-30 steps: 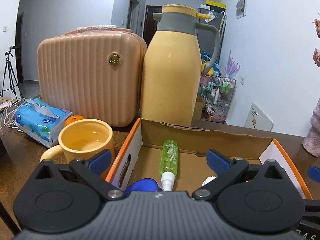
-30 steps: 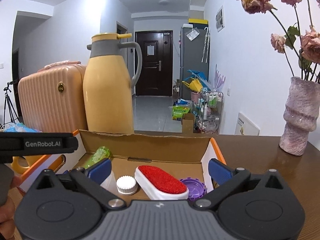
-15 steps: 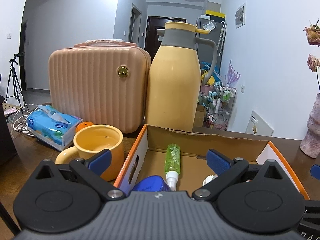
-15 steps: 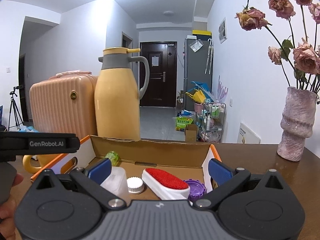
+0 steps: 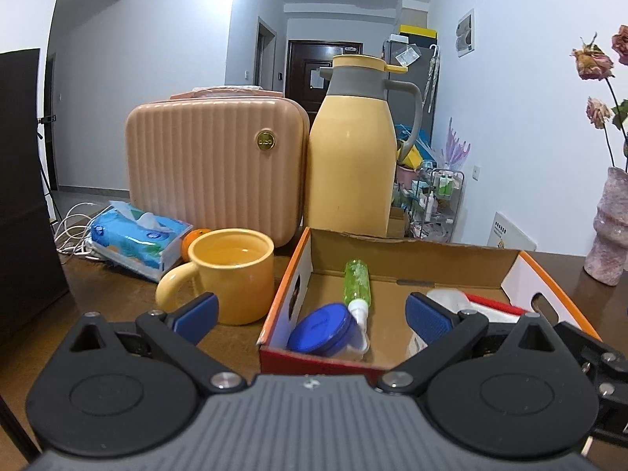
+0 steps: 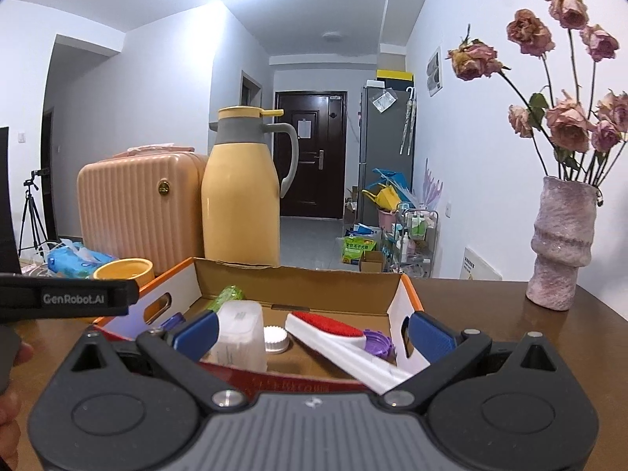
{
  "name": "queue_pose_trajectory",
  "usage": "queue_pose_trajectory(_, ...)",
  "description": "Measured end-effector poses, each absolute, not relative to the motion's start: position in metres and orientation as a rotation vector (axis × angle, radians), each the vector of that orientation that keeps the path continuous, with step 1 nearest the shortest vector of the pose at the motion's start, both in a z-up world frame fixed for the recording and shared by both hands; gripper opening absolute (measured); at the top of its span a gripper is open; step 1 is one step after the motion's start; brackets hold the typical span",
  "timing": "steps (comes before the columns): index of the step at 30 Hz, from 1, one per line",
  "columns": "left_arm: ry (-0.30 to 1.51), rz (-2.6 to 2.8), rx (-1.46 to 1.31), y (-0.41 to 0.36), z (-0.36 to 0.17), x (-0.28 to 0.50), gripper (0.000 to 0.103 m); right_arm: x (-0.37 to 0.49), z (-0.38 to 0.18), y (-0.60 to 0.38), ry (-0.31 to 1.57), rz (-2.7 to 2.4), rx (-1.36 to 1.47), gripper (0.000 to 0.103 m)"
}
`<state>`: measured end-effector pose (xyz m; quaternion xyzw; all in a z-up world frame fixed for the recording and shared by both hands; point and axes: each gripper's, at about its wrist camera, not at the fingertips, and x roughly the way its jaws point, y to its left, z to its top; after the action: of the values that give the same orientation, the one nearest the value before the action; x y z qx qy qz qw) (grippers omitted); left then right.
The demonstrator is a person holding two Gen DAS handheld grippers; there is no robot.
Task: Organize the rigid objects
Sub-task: 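Withdraw both grippers from the box back toward the items on the table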
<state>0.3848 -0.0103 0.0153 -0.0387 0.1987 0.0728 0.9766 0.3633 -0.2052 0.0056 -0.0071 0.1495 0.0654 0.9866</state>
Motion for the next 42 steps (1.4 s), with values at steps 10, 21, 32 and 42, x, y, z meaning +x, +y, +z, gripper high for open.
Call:
queue_pose_trajectory(10, 0.397, 0.139, -0.062, -0.008, 0.012, 0.341, 0.103, 0.319, 0.003, -0.216, 0.297, 0.116, -0.021, 0.103)
queue_pose_trajectory(21, 0.452, 0.079, -0.086, -0.01, 0.001, 0.301, 0.103, 0.273, -0.013, -0.234, 0.337, 0.116, -0.058, 0.103)
queue_pose_trajectory(32, 0.523, 0.041, -0.061, -0.019, -0.014, 0.288, 0.103, 0.269, -0.031, -0.25, 0.413, 0.149, -0.093, 0.103)
queue_pose_trajectory(42, 0.562, 0.035, -0.064, -0.017, -0.023, 0.298, 0.103, 0.296, -0.046, -0.248, 0.489, 0.184, -0.123, 0.103)
